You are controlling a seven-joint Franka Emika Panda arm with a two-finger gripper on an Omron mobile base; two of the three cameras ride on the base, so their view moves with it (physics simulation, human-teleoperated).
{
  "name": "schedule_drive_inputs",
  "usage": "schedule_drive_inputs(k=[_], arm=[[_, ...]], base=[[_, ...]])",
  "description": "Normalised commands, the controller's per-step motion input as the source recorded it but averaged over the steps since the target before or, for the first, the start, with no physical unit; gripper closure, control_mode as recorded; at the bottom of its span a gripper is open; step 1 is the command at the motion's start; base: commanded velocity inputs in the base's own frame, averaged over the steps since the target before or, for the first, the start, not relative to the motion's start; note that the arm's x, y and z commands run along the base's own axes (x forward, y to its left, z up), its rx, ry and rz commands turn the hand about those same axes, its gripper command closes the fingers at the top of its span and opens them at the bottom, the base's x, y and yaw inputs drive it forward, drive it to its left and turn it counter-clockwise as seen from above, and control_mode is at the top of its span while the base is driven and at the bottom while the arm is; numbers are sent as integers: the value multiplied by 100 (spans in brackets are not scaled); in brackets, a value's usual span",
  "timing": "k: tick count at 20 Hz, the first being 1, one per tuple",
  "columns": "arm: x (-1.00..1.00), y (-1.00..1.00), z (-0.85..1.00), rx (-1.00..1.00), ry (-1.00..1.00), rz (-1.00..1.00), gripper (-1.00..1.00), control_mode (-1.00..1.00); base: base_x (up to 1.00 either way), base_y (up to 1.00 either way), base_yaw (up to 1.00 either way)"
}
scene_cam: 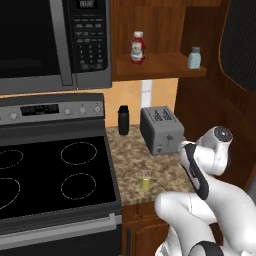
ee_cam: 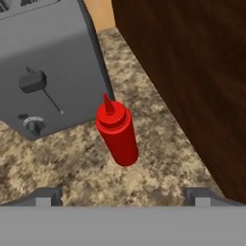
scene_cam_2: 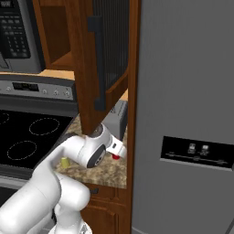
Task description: Put the shaker and condiment bottle from the counter next to their counterparts in the cabinet.
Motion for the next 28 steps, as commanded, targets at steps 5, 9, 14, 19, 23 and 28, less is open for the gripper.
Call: schedule_drive_inputs(k=[5, 9, 14, 19, 23, 28], arm=[[4, 17, -21, -3, 0, 0, -100, -100], [20, 2, -37, -2, -6, 0, -100, -100], [21, 5, -58, -6, -10, 0, -100, -100], [3, 20, -54, -8, -6, 0, -100, -100], [5, 16, -46, -4, -4, 0, -100, -100], [6, 12, -47, -2, -7, 1, -100, -100]], base=[[0, 0, 0], [0, 0, 0], [0, 0, 0], [0, 0, 0], [0, 0, 0], [0, 0, 0]])
